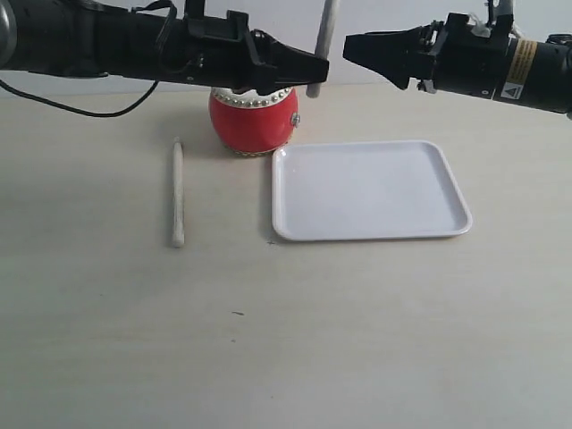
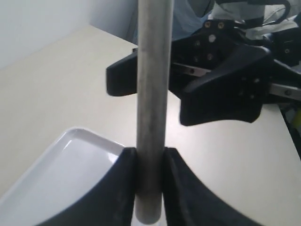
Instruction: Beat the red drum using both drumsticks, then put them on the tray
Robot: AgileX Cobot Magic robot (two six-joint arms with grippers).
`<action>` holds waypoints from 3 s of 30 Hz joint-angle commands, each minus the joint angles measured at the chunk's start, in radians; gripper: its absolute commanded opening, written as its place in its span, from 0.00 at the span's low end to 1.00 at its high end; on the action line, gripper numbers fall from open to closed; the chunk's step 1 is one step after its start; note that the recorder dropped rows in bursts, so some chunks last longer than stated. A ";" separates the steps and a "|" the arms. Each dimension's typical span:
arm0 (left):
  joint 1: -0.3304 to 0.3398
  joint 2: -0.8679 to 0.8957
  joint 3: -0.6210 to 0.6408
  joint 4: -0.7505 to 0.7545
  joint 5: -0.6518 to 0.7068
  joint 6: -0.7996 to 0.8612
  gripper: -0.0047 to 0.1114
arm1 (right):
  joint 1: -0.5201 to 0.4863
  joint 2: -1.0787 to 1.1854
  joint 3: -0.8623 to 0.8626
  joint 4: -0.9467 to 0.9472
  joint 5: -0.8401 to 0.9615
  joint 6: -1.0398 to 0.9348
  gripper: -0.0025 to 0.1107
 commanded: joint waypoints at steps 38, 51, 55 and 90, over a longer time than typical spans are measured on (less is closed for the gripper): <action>-0.067 -0.007 0.004 0.021 -0.028 -0.039 0.04 | 0.087 -0.077 -0.009 -0.044 -0.009 -0.006 0.23; -0.065 -0.007 0.004 0.032 -0.023 -0.072 0.67 | 0.087 -0.077 -0.009 -0.032 -0.009 -0.004 0.02; -0.042 -0.014 0.004 0.038 -0.023 -0.113 0.85 | 0.087 -0.077 -0.009 -0.016 -0.009 0.021 0.02; 0.247 -0.020 -0.282 1.762 0.181 -1.683 0.04 | -0.021 -0.157 -0.028 -0.046 0.254 0.180 0.02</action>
